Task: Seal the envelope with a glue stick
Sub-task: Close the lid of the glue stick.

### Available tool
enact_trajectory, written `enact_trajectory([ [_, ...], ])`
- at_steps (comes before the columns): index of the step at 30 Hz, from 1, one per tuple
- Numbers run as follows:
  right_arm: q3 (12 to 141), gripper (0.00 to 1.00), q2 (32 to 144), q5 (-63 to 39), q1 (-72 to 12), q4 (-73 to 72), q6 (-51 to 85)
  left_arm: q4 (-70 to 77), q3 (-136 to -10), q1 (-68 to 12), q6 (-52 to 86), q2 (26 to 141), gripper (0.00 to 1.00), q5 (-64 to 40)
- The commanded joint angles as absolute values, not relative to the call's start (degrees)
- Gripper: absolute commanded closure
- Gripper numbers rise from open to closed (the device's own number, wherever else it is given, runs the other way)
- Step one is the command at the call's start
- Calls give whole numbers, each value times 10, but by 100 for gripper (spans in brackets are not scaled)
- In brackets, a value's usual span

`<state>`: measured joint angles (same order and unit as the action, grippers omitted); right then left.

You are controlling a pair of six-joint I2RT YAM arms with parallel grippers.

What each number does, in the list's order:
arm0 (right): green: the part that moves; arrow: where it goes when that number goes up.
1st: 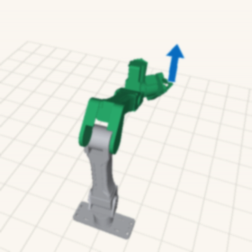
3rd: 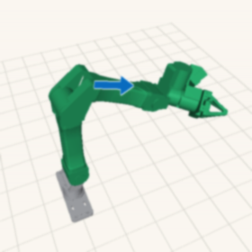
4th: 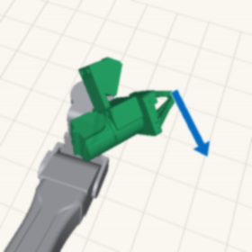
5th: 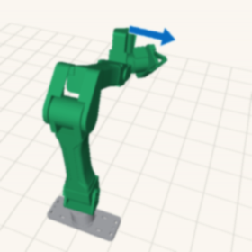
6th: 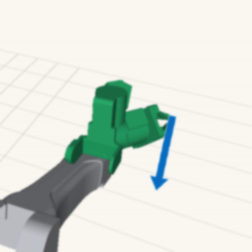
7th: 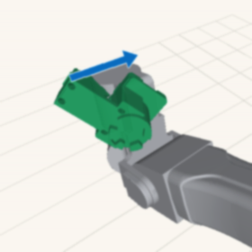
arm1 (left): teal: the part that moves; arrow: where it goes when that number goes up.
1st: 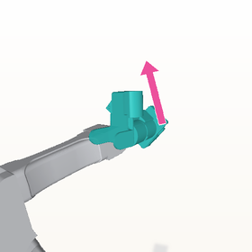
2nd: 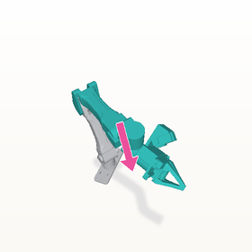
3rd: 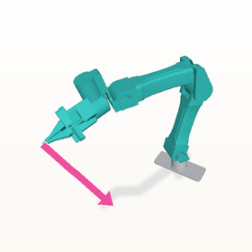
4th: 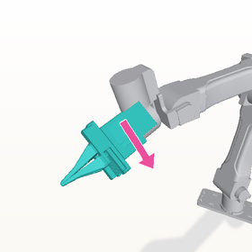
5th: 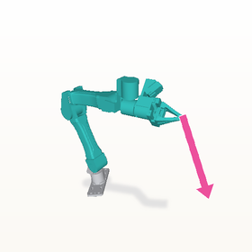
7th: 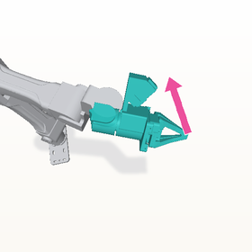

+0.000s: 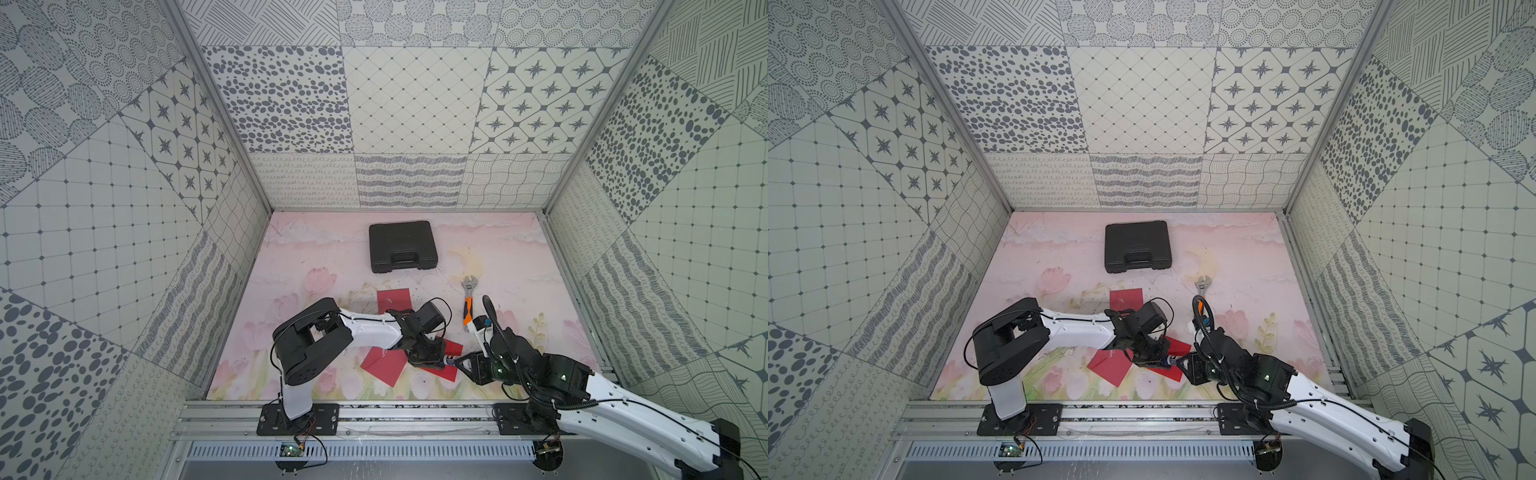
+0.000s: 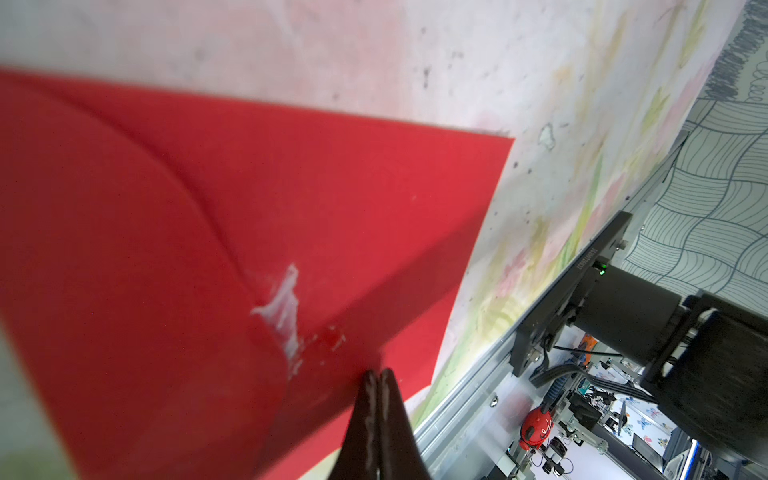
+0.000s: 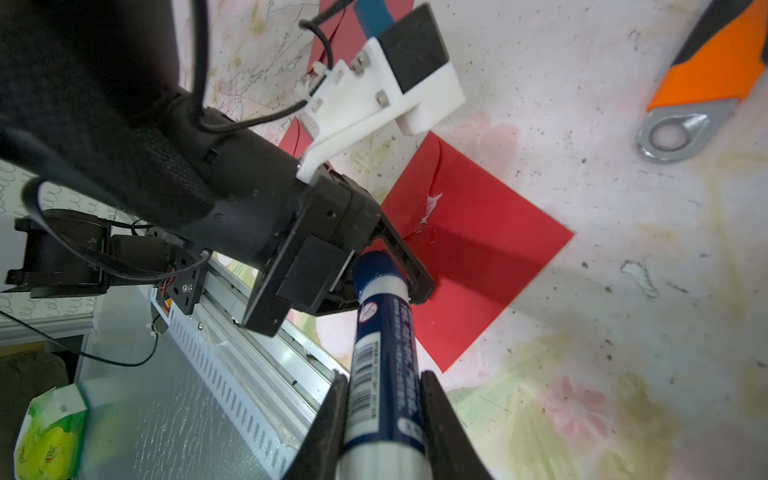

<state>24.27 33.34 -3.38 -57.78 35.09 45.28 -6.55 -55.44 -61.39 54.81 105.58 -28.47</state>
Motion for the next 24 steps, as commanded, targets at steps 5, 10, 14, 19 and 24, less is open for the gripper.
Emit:
enact_trajectory([
  [5, 253, 100, 328, -56, -579, 273, 457, -32, -545, -612, 561, 1063, 100, -305],
  [10, 258, 100, 331, -29, -578, 296, 455, -22, -538, -611, 554, 1051, 100, -301],
  [14, 268, 100, 365, -45, -578, 312, 456, -51, -548, -611, 516, 1031, 100, -285],
  [19, 295, 100, 402, -40, -578, 330, 444, -75, -566, -612, 501, 1032, 100, -289],
  [24, 306, 100, 439, -16, -579, 351, 432, -80, -570, -611, 517, 1031, 100, -296],
])
